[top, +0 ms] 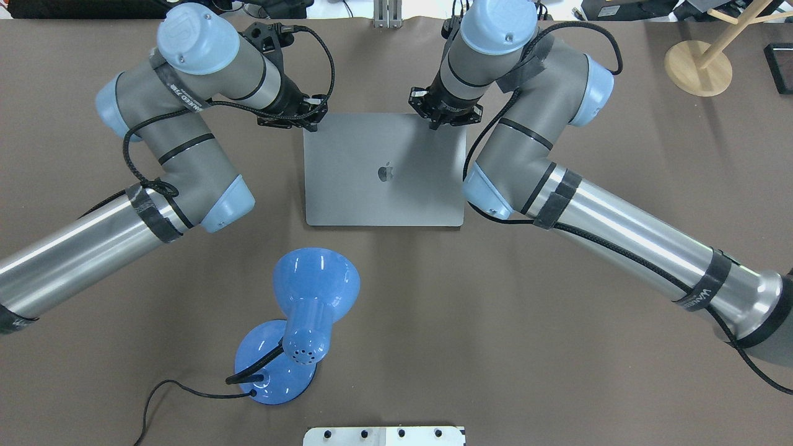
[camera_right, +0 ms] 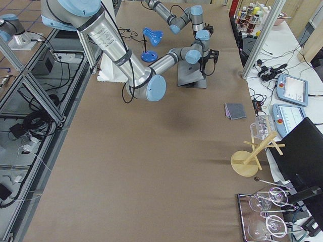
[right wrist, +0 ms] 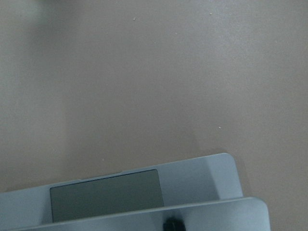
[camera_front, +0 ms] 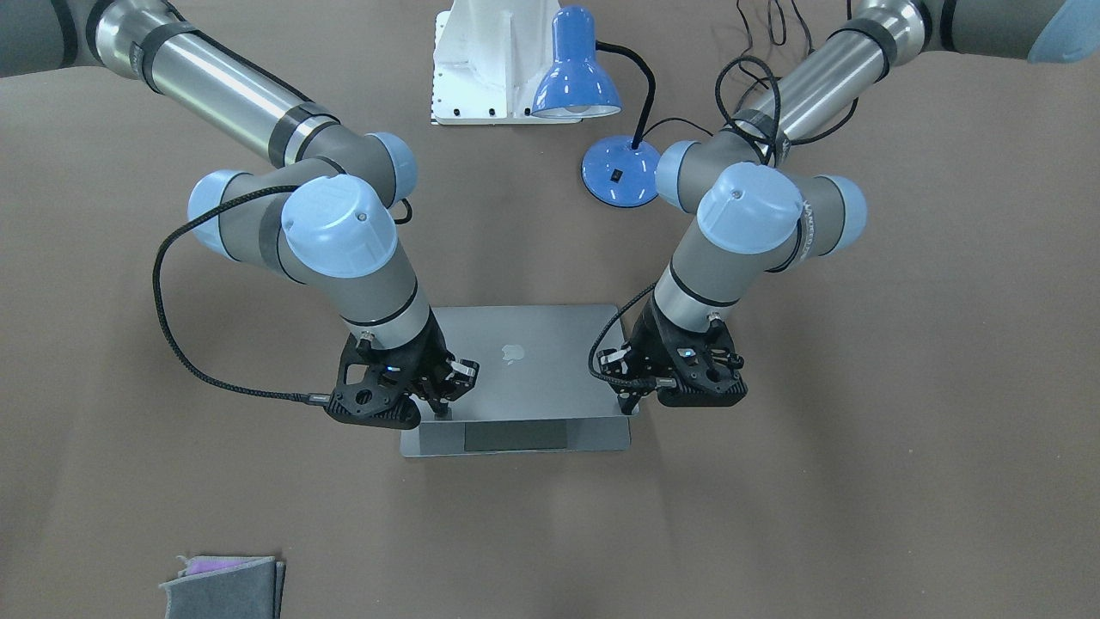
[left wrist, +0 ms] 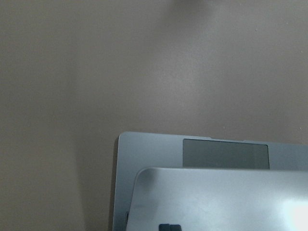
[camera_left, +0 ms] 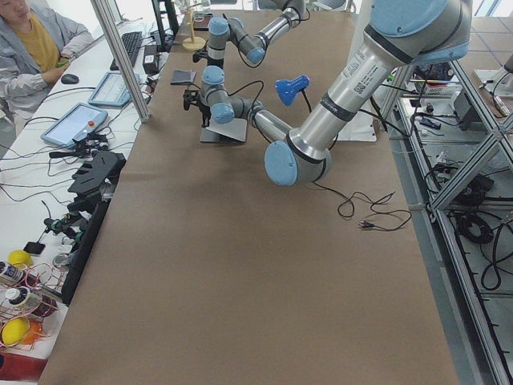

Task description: Close laptop

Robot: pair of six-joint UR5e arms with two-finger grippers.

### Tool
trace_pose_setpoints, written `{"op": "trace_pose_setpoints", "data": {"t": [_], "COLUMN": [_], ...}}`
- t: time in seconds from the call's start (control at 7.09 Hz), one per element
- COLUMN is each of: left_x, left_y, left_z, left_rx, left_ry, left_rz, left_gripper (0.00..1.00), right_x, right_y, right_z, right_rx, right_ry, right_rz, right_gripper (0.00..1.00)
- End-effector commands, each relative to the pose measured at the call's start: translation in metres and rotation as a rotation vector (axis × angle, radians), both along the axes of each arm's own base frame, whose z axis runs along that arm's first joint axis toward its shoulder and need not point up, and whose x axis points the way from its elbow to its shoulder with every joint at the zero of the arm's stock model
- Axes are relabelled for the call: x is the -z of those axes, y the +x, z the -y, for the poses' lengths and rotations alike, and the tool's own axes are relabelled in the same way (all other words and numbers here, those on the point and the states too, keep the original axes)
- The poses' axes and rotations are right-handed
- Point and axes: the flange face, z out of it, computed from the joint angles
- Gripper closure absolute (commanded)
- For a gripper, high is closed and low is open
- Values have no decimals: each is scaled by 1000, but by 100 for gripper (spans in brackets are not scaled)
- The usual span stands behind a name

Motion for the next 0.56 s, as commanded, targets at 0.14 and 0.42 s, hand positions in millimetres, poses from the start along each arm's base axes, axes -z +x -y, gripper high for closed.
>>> {"op": "trace_pose_setpoints", "data": {"t": [0.14,0.42], "left_x": [-17,-20], "left_y": [17,20], "left_z": [21,24], "left_rx": [29,29], "left_ry": [2,-5], "left_rz": [26,33], "left_gripper": [100,100], "right_x": [-34,-30], "right_y": [-17,-13], "right_z": [17,21], "right_rx": [9,15], "right_ry": [-19,-27], "right_rz": [-14,-1], "right_gripper": [100,100]}}
